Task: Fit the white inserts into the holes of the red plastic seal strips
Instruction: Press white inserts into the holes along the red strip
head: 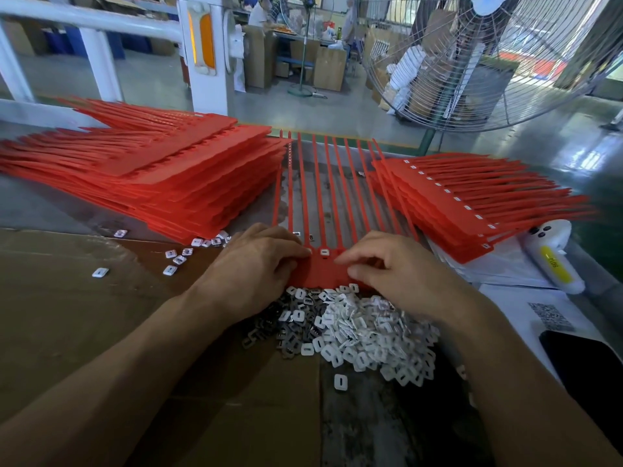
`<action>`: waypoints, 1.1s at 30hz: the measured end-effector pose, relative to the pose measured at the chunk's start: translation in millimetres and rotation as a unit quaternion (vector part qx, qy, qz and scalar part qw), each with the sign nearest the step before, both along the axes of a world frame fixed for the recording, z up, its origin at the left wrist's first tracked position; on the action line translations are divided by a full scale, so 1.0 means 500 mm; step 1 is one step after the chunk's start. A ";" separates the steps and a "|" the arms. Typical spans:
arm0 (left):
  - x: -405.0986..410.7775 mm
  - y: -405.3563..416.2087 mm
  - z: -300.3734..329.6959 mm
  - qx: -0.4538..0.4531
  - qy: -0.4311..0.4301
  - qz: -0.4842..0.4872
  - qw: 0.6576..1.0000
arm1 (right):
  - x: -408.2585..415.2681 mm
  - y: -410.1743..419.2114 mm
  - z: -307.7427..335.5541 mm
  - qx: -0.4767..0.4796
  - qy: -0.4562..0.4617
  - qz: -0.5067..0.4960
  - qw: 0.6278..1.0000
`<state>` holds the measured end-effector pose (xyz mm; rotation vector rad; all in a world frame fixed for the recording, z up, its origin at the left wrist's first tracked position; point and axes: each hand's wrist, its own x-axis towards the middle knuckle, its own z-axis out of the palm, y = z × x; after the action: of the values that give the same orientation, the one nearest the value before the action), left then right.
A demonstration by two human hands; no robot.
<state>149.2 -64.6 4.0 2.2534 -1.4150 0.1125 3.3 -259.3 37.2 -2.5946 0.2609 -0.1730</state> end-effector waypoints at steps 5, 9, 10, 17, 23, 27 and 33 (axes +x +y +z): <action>0.002 -0.001 -0.003 -0.003 0.005 0.001 1.000 | -0.032 -0.021 0.016 0.073 0.062 0.047 0.994; 0.004 0.000 -0.004 -0.005 0.007 0.001 1.000 | -0.026 -0.013 0.010 0.080 0.072 0.063 0.992; 0.004 0.000 -0.004 -0.004 0.006 0.001 1.000 | -0.024 -0.011 0.008 0.078 0.074 0.065 0.992; 0.004 0.004 -0.005 -0.008 0.008 -0.001 1.000 | -0.026 -0.007 0.010 0.082 0.048 0.068 0.993; 0.003 0.005 -0.005 -0.003 0.009 0.000 1.000 | -0.027 -0.010 0.009 0.153 -0.002 0.053 0.987; 0.005 0.005 -0.005 -0.006 0.009 -0.001 1.000 | -0.025 -0.015 0.003 0.201 -0.041 -0.006 0.979; 0.006 0.005 -0.005 -0.002 0.013 0.000 1.000 | -0.021 -0.016 -0.001 0.228 -0.086 -0.048 0.969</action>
<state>152.0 -62.3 1.6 2.2431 -1.4010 0.0847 -7.2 -267.3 36.5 -2.0974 0.3220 -0.3297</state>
